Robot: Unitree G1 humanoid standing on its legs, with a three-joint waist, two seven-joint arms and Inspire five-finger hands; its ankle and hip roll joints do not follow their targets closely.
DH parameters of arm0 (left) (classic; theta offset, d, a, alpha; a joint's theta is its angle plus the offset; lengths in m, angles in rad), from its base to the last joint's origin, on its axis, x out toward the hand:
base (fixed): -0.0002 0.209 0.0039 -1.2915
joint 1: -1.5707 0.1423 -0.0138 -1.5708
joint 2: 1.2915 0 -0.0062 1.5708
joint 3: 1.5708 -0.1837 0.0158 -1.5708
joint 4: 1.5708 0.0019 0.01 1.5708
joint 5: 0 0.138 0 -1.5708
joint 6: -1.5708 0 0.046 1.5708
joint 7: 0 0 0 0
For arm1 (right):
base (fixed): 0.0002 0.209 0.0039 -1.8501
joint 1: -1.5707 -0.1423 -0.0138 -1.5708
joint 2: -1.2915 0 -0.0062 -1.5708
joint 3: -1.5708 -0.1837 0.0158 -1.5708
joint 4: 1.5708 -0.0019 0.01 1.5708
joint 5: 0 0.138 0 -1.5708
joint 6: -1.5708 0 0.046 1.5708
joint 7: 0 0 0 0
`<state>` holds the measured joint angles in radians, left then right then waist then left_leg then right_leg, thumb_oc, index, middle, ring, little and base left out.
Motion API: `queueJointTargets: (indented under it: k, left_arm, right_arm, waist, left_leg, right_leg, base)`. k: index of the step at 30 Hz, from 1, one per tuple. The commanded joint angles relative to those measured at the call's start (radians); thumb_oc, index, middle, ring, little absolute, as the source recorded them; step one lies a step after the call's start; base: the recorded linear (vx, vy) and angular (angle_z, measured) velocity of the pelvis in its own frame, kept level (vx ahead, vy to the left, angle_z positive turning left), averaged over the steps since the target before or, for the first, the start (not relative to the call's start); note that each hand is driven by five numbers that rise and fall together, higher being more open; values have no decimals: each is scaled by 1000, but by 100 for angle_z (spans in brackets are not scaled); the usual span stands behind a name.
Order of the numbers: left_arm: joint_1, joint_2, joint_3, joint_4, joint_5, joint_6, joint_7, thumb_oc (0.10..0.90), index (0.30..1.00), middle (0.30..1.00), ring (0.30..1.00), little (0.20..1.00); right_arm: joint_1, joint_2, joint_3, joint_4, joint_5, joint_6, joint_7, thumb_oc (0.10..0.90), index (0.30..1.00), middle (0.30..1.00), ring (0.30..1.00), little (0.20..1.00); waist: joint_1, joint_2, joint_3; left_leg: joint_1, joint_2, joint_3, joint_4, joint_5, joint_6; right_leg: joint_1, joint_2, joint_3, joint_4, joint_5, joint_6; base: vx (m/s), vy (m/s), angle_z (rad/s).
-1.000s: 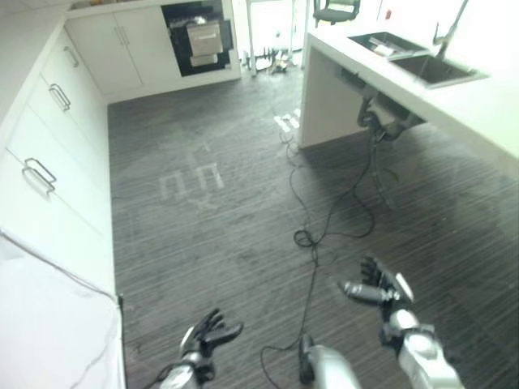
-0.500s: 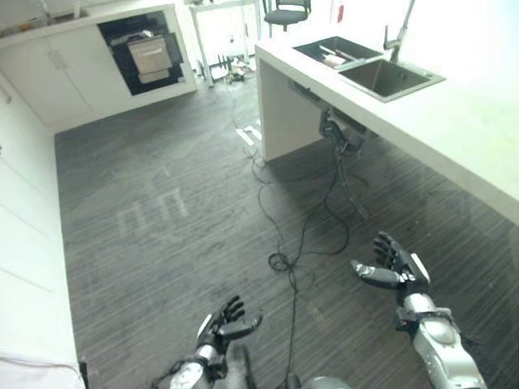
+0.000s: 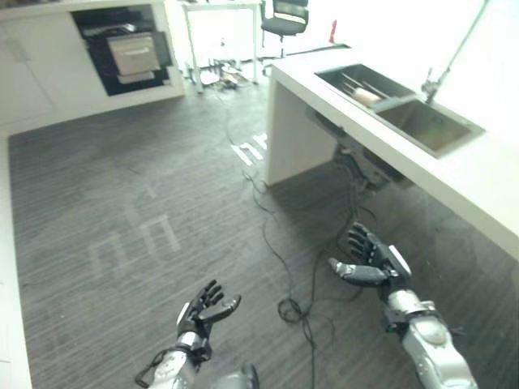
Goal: Place the dishes in the dishwasher.
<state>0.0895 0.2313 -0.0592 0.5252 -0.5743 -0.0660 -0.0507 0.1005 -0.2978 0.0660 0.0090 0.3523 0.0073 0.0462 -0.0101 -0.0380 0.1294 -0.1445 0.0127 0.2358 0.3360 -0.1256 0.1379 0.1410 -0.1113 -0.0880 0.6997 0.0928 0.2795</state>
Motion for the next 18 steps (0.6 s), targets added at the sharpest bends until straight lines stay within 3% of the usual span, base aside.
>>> queueJointTargets:
  k: [1,2,3,4,5,6,7,9,10,11,12,15,17,18]
  left_arm:
    - [-11,55,-45,-89,67,-62,15,800,900,900,900,900]
    - [-19,57,-48,-101,43,-67,29,800,900,900,900,900]
    - [-19,59,-39,-117,21,-59,23,800,900,900,900,900]
    - [-15,66,-26,-138,19,-43,1,800,900,900,900,900]
    - [-12,70,-21,-145,23,-39,-9,800,900,900,900,900]
    - [2,81,-12,-160,34,-25,-34,800,900,900,900,900]
    - [13,82,-11,-161,39,-25,-40,800,900,900,900,900]
    - [28,76,-11,-152,47,-42,-44,800,900,900,900,900]
    - [34,76,-15,-152,47,-53,-37,800,900,900,900,900]
    - [36,77,-16,-155,42,-57,-33,800,900,900,900,900]
    - [37,81,-17,-153,32,-68,-39,800,900,900,900,900]
    - [23,76,-20,-159,9,-72,-39,800,900,900,900,900]
    - [21,74,-13,-171,-4,-64,-46,800,900,900,900,900]
    - [20,70,-14,-188,-13,-60,-50,800,900,900,900,900]
  right_arm:
    - [-63,-64,-14,-62,-39,-78,-14,800,900,900,900,900]
    - [-67,-65,12,-59,-32,-86,-14,800,900,900,900,900]
    - [-59,-68,21,-61,-19,-90,-12,800,900,900,900,900]
    - [-32,-72,11,-59,-5,-100,-16,800,900,900,900,900]
    - [-21,-73,3,-57,0,-105,-16,800,900,900,900,900]
    - [18,-81,-26,-48,22,-126,-1,800,900,900,900,900]
    - [36,-86,-40,-40,33,-140,14,800,900,900,900,900]
    - [47,-95,-57,-26,45,-157,39,800,900,900,900,900]
    - [35,-95,-59,-25,38,-156,48,800,900,900,900,900]
    - [27,-95,-56,-26,35,-155,46,800,900,900,900,900]
    - [12,-96,-44,-23,30,-158,33,800,900,900,900,900]
    - [-28,-97,-19,-19,8,-160,-23,800,900,900,900,900]
    - [-46,-104,-16,-20,7,-158,-42,800,900,900,900,900]
    - [-58,-117,-23,-26,19,-157,-43,800,900,900,900,900]
  waist:
    - [20,71,-25]
    - [11,84,-10]
    - [1,78,-2]
    - [-8,69,11]
    - [-12,66,17]
    - [-37,38,32]
    - [-57,30,41]
    - [-82,15,59]
    - [-86,16,62]
    - [-85,17,62]
    - [-81,6,56]
    - [-66,-22,18]
    - [-65,-28,-2]
    - [-70,-26,-16]
  left_leg:
    - [-39,63,-47,-36,-22,-104]
    - [-13,60,-53,-36,-26,-104]
    - [-1,43,-72,-36,-28,-110]
    - [25,21,-105,-36,-38,-115]
    - [34,14,-118,-36,-43,-116]
    - [80,-15,-161,-36,-69,-123]
    - [113,-19,-182,-36,-89,-130]
    - [171,-26,-194,-36,-132,-145]
    - [188,-27,-193,-36,-152,-147]
    - [192,-28,-193,-36,-159,-145]
    - [194,-39,-199,-36,-169,-145]
    - [222,-54,-186,-36,-193,-145]
    - [255,-50,-177,-36,-203,-150]
    - [278,-38,-163,-36,-180,-164]
  right_leg:
    - [-224,54,-114,176,82,-69]
    - [-334,36,-139,176,26,-97]
    - [-367,38,-157,77,8,-107]
    - [-389,25,-180,-36,21,-113]
    - [-390,20,-187,-70,26,-113]
    - [-415,-14,-192,-284,68,-115]
    - [-428,-32,-192,-394,84,-111]
    - [-529,-102,-158,-400,32,-98]
    - [-554,-121,-148,-400,36,-93]
    - [-551,-122,-145,-400,43,-91]
    - [-544,-119,-118,-400,-7,-95]
    - [-480,-118,-115,-400,4,-91]
    - [-457,-110,-128,-400,-2,-97]
    - [-447,-95,-134,-400,-14,-108]
  base:
    - [418,334,24]
    - [425,211,-32]
    - [479,17,-51]
    - [441,-90,-17]
    - [586,-268,39]
    - [567,-322,106]
    - [671,-390,154]
    - [540,-271,210]
    - [417,-182,130]
    - [413,-196,41]
    - [321,-182,16]
    - [307,-201,-55]
    - [321,-213,-30]
    - [284,-163,-11]
